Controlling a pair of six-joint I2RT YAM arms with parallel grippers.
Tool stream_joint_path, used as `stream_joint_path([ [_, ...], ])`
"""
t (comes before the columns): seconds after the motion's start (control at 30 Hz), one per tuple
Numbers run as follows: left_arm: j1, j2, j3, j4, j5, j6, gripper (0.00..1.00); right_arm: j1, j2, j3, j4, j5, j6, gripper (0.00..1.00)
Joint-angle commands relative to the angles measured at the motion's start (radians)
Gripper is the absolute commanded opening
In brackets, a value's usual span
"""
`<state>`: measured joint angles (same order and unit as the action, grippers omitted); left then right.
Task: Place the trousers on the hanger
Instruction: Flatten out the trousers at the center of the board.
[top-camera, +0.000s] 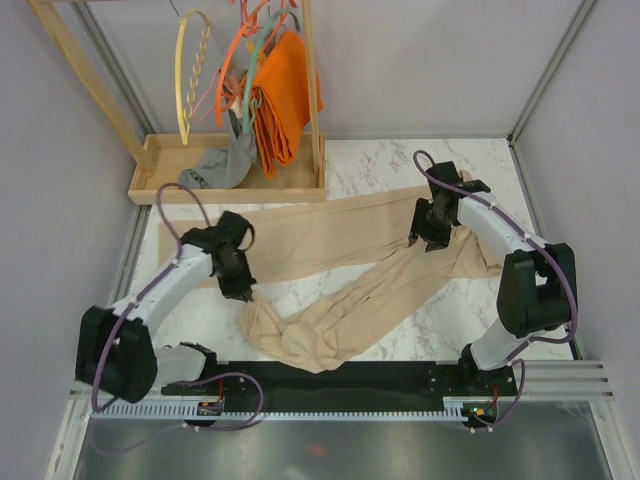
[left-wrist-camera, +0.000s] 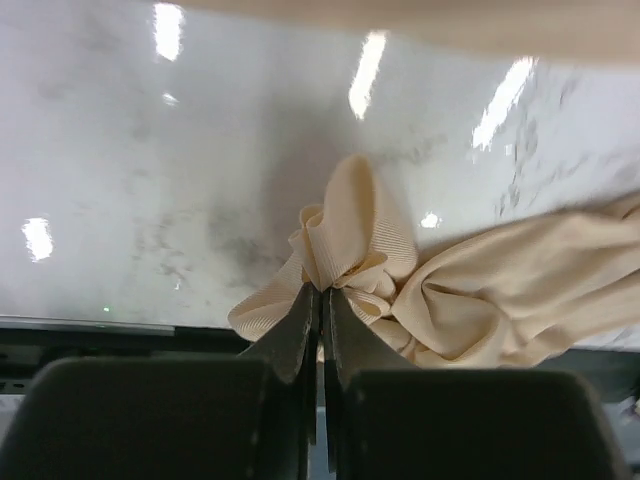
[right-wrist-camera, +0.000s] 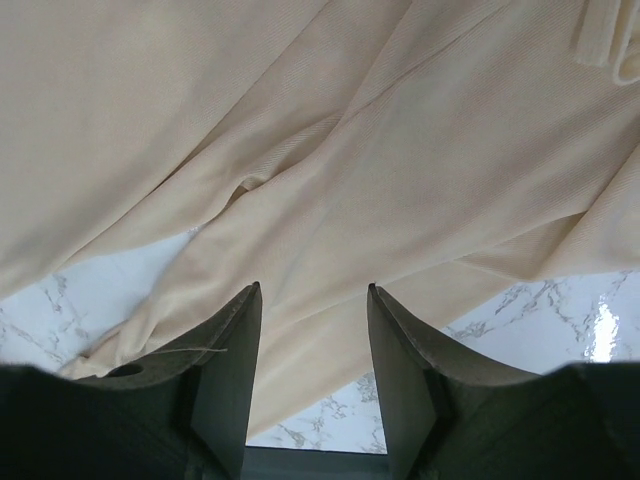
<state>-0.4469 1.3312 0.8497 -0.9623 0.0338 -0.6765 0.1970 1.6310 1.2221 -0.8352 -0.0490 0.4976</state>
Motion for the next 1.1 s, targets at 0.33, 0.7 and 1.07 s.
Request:
stream_joint_path([
  [0.33,0.413,-0.306,0.022,-0.257,-0.155,-0.116,0.02,0.053,0.055,0.083,-0.001,0.064,-0.131,0.53],
  [0.7,0.444,-0.296,-0.032,-0.371,-0.131,-0.301,0.02,0.467,0.185,0.175,0.050,0.051,-0.087,0.65],
  [1.07,0.444,-0.331,-0.044,-0.300,-0.064,-0.239,0.21,0.703,0.359,0.281,0.059,0.167,-0.103,0.58],
])
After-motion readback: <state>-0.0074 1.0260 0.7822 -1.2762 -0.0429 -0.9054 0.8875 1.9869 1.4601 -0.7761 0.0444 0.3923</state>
